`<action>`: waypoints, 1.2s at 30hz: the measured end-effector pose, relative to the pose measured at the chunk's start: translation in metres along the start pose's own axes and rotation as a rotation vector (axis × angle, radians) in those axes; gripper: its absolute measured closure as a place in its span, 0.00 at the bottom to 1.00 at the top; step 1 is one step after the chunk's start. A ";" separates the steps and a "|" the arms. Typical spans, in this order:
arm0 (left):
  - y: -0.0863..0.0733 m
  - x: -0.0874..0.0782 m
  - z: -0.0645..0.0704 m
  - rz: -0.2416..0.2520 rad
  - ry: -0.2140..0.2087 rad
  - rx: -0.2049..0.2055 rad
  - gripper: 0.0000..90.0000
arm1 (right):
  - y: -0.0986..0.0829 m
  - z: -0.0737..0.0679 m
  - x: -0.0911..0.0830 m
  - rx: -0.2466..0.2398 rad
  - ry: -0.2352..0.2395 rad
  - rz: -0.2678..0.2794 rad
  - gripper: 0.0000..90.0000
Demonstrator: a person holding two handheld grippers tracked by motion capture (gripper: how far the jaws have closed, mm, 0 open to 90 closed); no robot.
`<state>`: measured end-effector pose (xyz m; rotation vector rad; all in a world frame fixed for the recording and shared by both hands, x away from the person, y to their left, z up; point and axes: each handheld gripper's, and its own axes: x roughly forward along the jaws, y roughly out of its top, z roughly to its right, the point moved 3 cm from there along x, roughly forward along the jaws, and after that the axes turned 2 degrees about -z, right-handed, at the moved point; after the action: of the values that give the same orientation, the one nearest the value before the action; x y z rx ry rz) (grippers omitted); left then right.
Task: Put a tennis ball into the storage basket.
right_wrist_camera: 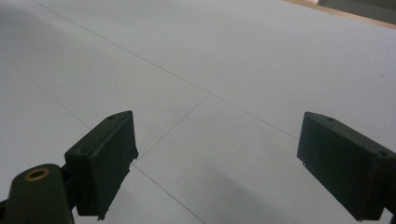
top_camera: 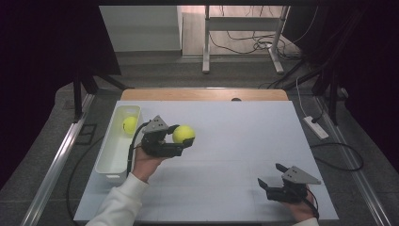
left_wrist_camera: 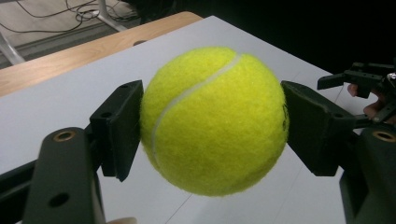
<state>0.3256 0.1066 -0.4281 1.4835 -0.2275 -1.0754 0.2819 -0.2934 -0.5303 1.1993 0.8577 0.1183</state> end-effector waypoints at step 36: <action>-0.002 -0.025 -0.023 0.050 0.076 -0.039 0.29 | 0.000 0.000 0.000 -0.002 0.000 0.001 0.13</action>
<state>0.3270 0.1400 -0.4214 1.4731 -0.1881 -0.9763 0.2822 -0.2933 -0.5305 1.1980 0.8567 0.1195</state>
